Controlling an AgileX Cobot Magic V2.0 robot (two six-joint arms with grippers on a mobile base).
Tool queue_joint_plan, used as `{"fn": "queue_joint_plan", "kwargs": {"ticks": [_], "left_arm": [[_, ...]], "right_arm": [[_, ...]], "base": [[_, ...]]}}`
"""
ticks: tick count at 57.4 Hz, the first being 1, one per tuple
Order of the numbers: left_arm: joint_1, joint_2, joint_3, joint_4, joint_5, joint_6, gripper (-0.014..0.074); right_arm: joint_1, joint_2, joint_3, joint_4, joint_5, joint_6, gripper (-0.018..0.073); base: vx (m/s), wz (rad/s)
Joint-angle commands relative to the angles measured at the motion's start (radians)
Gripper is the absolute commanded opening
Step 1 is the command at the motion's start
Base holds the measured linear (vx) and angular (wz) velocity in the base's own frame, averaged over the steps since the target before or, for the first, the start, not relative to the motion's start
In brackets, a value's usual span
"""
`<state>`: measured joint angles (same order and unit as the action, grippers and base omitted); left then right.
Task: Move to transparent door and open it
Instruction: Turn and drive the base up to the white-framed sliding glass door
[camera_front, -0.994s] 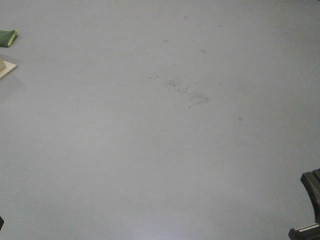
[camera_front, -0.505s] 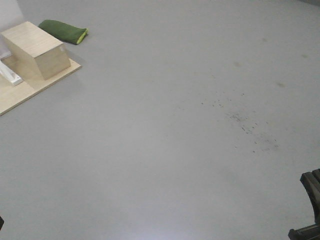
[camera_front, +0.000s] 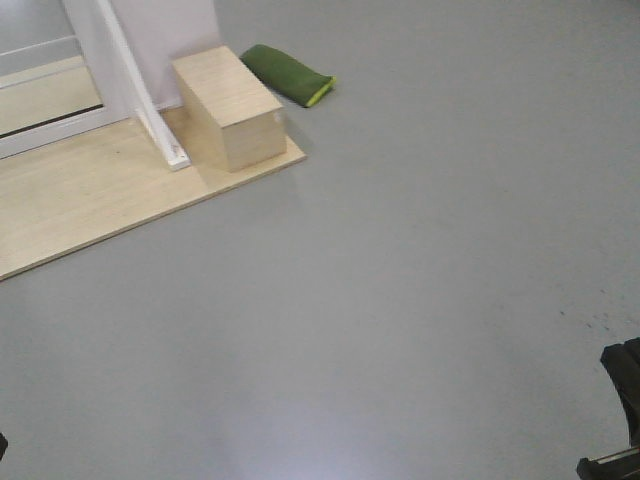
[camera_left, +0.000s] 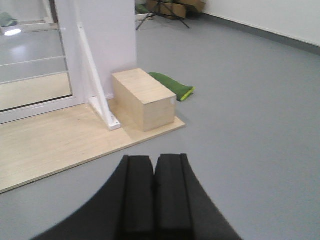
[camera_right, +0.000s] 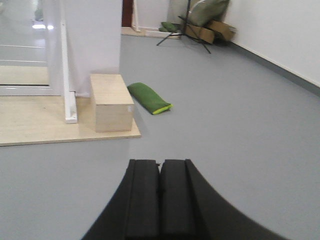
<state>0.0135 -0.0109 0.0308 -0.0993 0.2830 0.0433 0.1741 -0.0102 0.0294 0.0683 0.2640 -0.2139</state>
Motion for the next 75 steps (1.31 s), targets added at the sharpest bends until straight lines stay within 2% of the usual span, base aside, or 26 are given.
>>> {"fn": "queue_joint_plan", "kwargs": {"ticks": [1,38,75], "left_arm": [[-0.004,-0.014,0.015,-0.011,-0.082,-0.005,-0.0006],[-0.004,-0.014,0.015,-0.011,-0.082,-0.005,-0.0006],[-0.004,-0.014,0.015,-0.011,-0.082,-0.005,-0.0006]], "right_arm": [[-0.007,-0.015,0.005,-0.005,-0.085,-0.007,-0.0004],[-0.007,-0.015,0.005,-0.005,-0.085,-0.007,-0.0004],[-0.007,-0.015,0.005,-0.005,-0.085,-0.007,-0.0004]], "base": [[0.49,0.75],[0.49,0.71],[0.53,0.19]]}}
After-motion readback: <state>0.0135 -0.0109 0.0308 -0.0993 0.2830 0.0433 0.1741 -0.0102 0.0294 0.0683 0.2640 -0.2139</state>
